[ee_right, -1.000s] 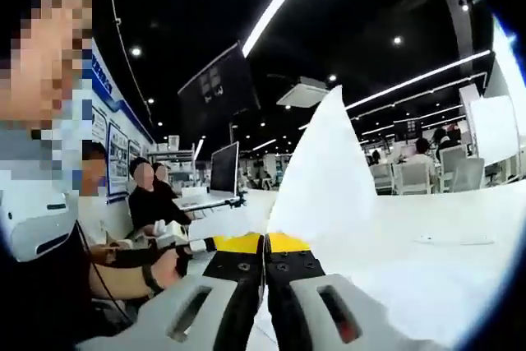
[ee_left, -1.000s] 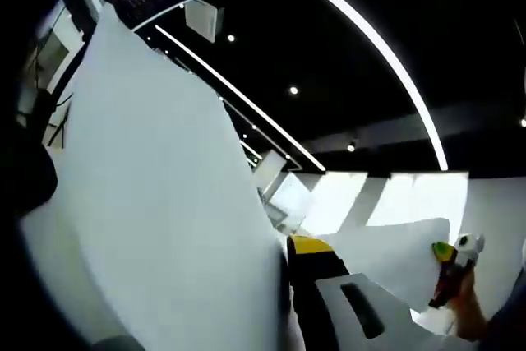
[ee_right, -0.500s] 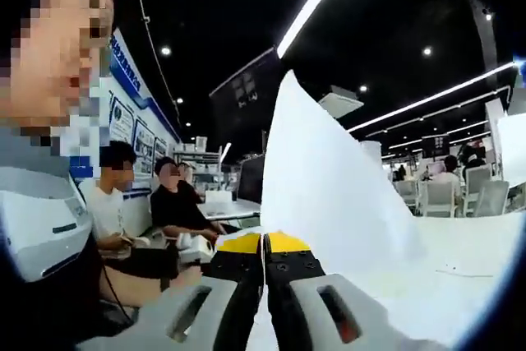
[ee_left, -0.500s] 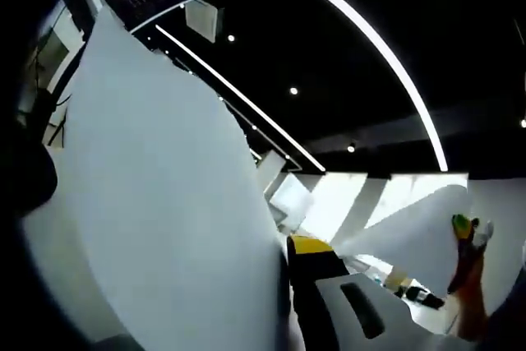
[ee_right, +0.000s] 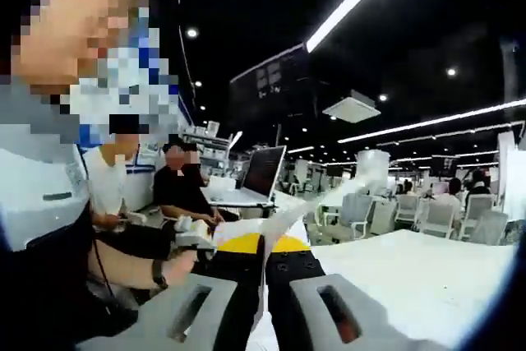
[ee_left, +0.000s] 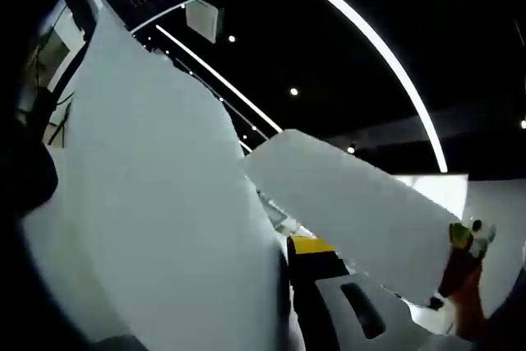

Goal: Organize the stack of printing papers by aligning and flattening the scattered papers on the table

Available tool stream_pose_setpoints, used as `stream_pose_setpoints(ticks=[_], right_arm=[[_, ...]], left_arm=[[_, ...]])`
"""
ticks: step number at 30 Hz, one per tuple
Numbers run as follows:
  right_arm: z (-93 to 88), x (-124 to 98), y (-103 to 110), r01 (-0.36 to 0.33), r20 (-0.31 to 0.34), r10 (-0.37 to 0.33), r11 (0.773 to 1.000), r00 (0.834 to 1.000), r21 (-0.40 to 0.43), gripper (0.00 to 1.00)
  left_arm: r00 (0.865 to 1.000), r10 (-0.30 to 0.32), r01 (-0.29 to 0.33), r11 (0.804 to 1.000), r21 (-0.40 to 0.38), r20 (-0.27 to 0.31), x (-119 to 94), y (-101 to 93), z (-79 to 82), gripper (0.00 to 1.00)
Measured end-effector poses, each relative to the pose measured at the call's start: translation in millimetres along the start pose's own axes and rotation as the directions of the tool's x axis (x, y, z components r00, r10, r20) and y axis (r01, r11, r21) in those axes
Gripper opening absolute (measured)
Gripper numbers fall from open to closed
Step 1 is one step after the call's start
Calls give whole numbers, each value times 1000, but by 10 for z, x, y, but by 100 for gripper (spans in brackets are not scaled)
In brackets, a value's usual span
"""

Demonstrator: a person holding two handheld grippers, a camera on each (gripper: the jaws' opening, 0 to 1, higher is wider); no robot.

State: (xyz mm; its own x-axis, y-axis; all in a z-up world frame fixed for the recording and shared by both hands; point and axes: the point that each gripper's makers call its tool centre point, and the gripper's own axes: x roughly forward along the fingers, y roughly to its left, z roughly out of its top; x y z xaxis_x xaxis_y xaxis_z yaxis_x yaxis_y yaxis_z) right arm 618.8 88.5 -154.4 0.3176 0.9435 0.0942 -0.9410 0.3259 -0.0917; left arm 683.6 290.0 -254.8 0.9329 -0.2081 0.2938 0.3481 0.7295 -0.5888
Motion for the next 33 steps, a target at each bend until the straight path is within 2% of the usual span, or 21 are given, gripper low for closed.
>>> stream_pose_setpoints(ticks=[2, 6, 7, 10, 15, 21, 27, 31, 33], right_arm=[[-172, 28, -130, 18, -23, -17, 998, 1000, 68, 0], [-507, 133, -361, 40, -44, -36, 994, 998, 97, 0], [-592, 143, -427, 63, -63, -56, 991, 996, 119, 0], [-700, 174, -481, 64, -64, -53, 984, 997, 167, 0], [-708, 199, -433, 29, -22, -25, 982, 999, 185, 0], [-645, 209, -365, -4, 11, 2, 991, 1000, 136, 0], [-541, 254, -410, -17, 69, 7, 990, 998, 142, 0], [-523, 290, -415, -16, 80, 4, 988, 997, 151, 0], [-554, 313, -439, -2, 65, -9, 986, 998, 169, 0]], left_arm=[[1000, -3, 3, 1000, -1, 0, 0, -5, -1, 9], [1000, -3, 3, 1000, 1, -5, 3, -3, -10, 9], [1000, -1, 1, 1000, 4, -5, 5, 0, -10, 9], [1000, -2, 2, 1000, 1, -4, 5, 0, -10, 9], [1000, -3, 3, 1000, 0, -5, 13, -3, -14, 9], [1000, -6, 6, 1000, -6, 0, 25, -8, -12, 9], [1000, -20, 20, 1000, -13, -2, 41, -34, -24, 14], [999, -32, 32, 999, -15, 1, 39, -67, -25, 16], [999, -36, 36, 999, -19, 6, 37, -71, -17, 16]])
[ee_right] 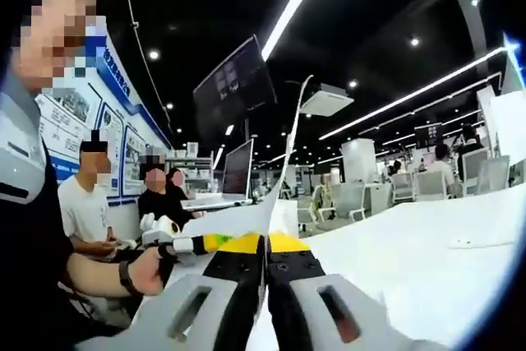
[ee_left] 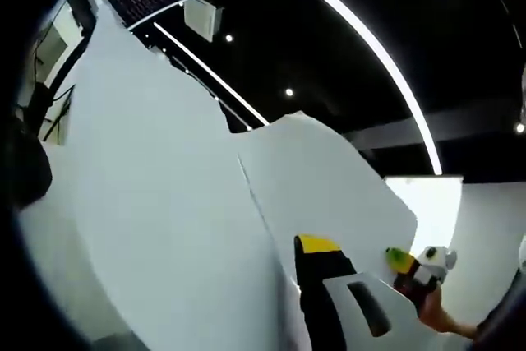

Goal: Organize the stack of printing papers by aligning and flattening the scattered papers on the table

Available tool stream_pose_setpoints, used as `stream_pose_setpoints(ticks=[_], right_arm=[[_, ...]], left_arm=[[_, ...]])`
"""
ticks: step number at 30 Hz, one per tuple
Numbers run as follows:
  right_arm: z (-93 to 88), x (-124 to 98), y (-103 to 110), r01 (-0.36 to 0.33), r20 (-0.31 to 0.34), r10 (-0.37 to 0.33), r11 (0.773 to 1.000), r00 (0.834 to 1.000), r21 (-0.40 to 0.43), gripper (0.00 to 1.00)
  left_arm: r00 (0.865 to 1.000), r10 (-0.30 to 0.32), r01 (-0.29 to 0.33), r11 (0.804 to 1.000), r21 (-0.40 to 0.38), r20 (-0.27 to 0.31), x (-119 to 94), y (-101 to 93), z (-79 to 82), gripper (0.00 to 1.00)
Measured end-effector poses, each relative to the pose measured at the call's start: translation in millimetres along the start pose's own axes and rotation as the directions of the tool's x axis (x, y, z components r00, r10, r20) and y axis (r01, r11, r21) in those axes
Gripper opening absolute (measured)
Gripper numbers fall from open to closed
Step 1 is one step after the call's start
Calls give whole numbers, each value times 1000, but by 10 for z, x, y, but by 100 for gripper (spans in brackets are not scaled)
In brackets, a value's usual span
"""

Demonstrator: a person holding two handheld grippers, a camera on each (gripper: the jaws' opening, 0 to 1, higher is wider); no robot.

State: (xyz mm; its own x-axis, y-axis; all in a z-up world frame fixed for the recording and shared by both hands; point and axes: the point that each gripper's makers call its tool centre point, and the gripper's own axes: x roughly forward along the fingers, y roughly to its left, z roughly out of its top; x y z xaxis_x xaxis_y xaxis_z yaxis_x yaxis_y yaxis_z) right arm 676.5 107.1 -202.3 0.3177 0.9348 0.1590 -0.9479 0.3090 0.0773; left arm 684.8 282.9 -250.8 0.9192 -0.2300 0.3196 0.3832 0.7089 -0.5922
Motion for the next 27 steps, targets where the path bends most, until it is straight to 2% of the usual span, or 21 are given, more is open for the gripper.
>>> stream_pose_setpoints(ticks=[11, 20, 27], right_arm=[[-74, 50, 54, -9, 1, 9, 999, 1000, 47, 0], [-147, 108, 231, -88, 18, 86, 986, 996, 139, 0], [-214, 113, 190, -76, 11, 75, 982, 997, 172, 0]], left_arm=[[1000, -13, 13, 1000, 4, -3, 9, -30, -11, 20], [1000, -12, 12, 1000, 5, -4, 8, -28, -14, 21], [1000, -14, 14, 1000, 0, -1, 5, -31, -10, 21]])
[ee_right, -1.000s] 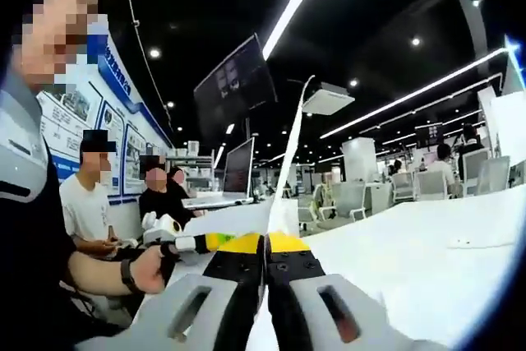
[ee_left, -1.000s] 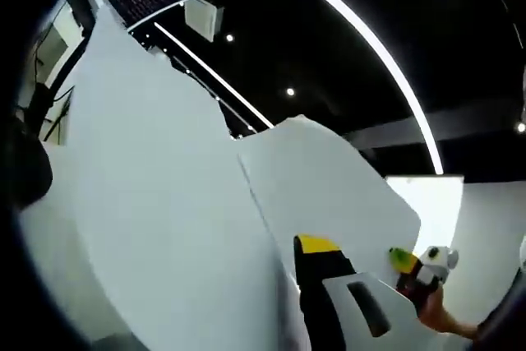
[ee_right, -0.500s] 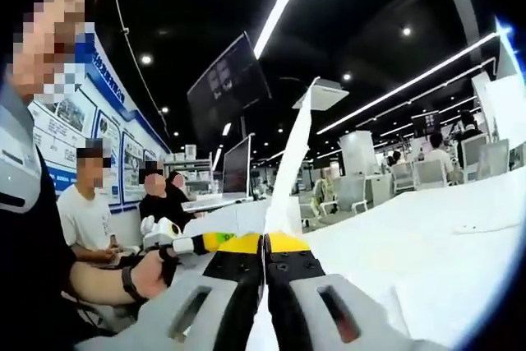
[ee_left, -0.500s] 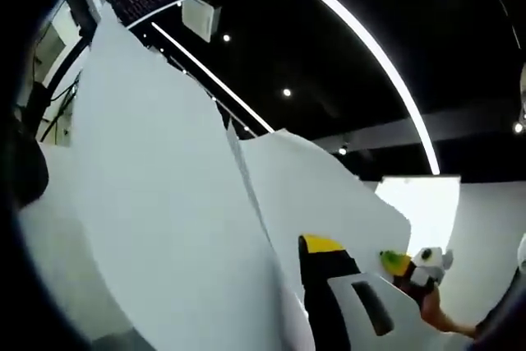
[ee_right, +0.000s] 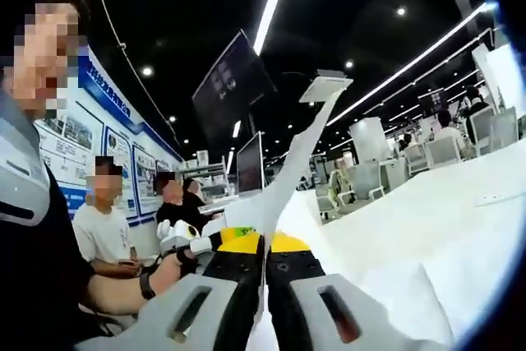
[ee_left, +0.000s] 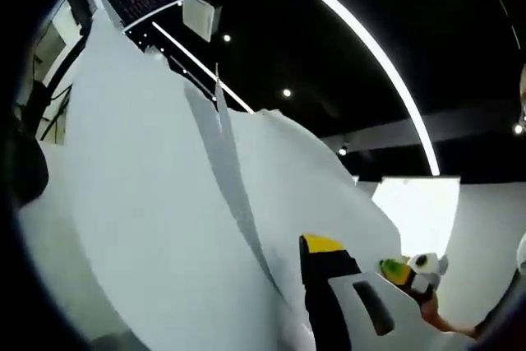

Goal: Organize the stack of printing papers by aligning and flattening the scattered papers on the table

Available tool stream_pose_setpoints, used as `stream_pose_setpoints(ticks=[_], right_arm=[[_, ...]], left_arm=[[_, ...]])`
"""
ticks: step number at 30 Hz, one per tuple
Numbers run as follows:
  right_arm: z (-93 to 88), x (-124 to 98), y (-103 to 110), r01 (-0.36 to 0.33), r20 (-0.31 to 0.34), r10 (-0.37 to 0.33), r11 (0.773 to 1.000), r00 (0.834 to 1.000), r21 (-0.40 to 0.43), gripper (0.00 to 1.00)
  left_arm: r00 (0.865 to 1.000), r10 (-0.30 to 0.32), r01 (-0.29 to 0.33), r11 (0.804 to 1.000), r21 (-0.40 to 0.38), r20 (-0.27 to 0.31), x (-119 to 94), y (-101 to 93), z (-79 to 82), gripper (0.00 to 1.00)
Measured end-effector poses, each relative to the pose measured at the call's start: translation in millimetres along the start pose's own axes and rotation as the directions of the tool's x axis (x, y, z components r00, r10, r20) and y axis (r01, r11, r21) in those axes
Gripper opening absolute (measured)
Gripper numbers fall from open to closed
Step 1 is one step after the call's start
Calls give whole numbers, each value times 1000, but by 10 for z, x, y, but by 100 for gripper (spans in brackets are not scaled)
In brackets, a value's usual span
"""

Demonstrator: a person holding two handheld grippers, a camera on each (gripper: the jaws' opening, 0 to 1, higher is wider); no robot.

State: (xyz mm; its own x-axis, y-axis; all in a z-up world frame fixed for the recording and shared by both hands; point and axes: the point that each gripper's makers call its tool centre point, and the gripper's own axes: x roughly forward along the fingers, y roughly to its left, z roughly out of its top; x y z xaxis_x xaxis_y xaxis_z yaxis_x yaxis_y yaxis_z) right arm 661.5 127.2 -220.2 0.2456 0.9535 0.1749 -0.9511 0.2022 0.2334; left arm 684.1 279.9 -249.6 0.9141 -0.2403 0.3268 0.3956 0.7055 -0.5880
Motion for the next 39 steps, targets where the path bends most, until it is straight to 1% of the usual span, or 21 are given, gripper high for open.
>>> stream_pose_setpoints(ticks=[5, 8, 9, 10, 12, 14, 18, 21, 23, 25, 29, 32, 39], right_arm=[[-38, 19, -5, 4, -1, -4, 1000, 1000, 30, 0], [-89, 34, -11, 12, 4, -12, 996, 1000, 84, 0], [-111, 37, -28, 24, 1, -24, 994, 1000, 104, 0], [-147, 33, -81, 63, -9, -62, 991, 998, 120, 0], [-208, 39, -119, 94, -29, -92, 991, 995, 96, 0], [-229, 43, -110, 92, -29, -89, 990, 996, 109, 0], [-224, 35, -75, 73, -11, -72, 981, 997, 181, 0], [-248, 33, -44, 66, -11, -65, 976, 998, 209, 0], [-287, 30, -17, 58, -11, -57, 969, 998, 238, 0], [-329, 21, -27, 69, -12, -68, 964, 998, 256, 0], [-375, 15, -21, 75, 5, -81, 943, 997, 323, 0], [-435, 41, 38, 67, -3, -70, 939, 998, 339, 0], [-496, 76, 138, 71, -18, -69, 949, 997, 306, 0]], left_arm=[[1000, -1, 1, 1000, 0, -1, 1, -4, -3, 21], [1000, 0, 0, 1000, 1, 0, 0, -6, -2, 21], [1000, 1, -1, 1000, 1, 0, 0, -4, -2, 21], [1000, 1, -1, 1000, 1, 0, -1, -3, -2, 21], [1000, 1, -1, 1000, 2, 0, 0, -1, -4, 21], [1000, 2, -2, 1000, 3, -1, 0, 1, -4, 21], [1000, 3, -3, 1000, 2, 1, -1, 2, -3, 21], [1000, 2, -2, 1000, 2, 0, 0, 4, -2, 21], [1000, 1, -1, 1000, 0, 2, 0, 5, 2, 21], [1000, 1, -1, 1000, 0, 3, 0, 6, 4, 21], [1000, 2, -2, 1000, 1, 3, 3, 1, 2, 21], [1000, 2, -2, 1000, 1, 3, 3, -4, 1, 21], [1000, 3, -3, 1000, 1, 3, 5, 5, 3, 21]])
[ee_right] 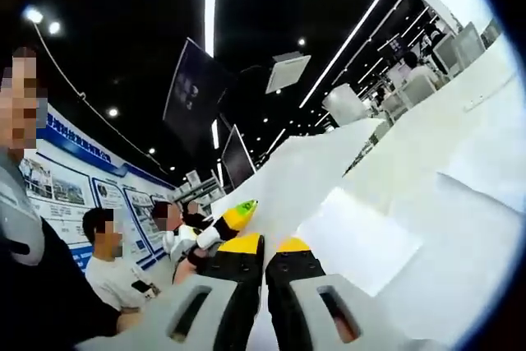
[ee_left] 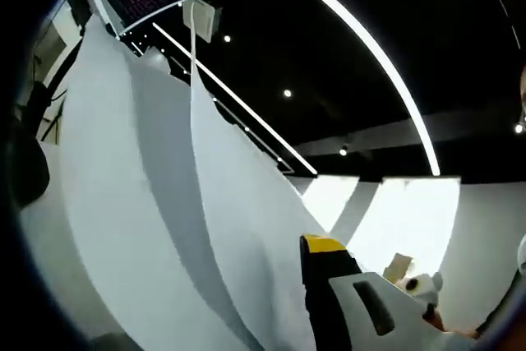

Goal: Organize the stack of printing papers by aligning and flattening the scattered papers on the table

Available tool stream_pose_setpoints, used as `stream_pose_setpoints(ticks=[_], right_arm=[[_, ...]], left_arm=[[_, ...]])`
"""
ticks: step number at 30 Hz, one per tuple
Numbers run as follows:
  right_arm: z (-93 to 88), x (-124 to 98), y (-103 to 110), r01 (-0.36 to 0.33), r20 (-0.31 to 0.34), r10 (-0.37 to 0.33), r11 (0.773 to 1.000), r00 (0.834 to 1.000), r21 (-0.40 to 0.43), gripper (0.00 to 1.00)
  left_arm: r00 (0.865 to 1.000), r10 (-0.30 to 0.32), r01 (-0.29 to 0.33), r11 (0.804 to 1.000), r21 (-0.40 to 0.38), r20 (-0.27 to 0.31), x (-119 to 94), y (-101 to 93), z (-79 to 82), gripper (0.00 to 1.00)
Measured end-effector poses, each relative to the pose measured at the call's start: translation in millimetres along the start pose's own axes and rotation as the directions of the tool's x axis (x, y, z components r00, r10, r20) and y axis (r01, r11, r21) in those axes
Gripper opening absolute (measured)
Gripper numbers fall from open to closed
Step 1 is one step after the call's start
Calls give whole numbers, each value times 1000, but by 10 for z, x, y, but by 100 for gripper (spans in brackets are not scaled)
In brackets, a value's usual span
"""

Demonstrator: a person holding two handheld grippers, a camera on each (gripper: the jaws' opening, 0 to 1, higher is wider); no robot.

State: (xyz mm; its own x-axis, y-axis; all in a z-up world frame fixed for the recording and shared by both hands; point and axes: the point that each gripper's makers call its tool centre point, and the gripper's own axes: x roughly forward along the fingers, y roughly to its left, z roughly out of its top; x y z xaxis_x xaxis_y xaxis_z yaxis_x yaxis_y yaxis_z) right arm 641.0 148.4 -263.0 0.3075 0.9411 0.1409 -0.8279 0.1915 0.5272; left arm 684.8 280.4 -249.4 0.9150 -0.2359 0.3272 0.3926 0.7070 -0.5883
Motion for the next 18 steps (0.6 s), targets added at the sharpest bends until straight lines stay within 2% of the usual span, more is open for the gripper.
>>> stream_pose_setpoints(ticks=[5, 9, 18], right_arm=[[-76, 26, 53, 12, -20, -14, 997, 1000, -70, 0], [-141, 54, 114, 2, -32, -4, 997, 999, -73, 0], [-286, 73, 192, -7, -93, -7, 989, 996, -149, 0]], left_arm=[[1000, 0, 0, 1000, 1, -1, 3, -2, -3, 21], [1000, 0, 0, 1000, 0, -1, 3, -8, -5, 21], [1000, 0, 0, 1000, -1, -2, 2, -7, -3, 21]])
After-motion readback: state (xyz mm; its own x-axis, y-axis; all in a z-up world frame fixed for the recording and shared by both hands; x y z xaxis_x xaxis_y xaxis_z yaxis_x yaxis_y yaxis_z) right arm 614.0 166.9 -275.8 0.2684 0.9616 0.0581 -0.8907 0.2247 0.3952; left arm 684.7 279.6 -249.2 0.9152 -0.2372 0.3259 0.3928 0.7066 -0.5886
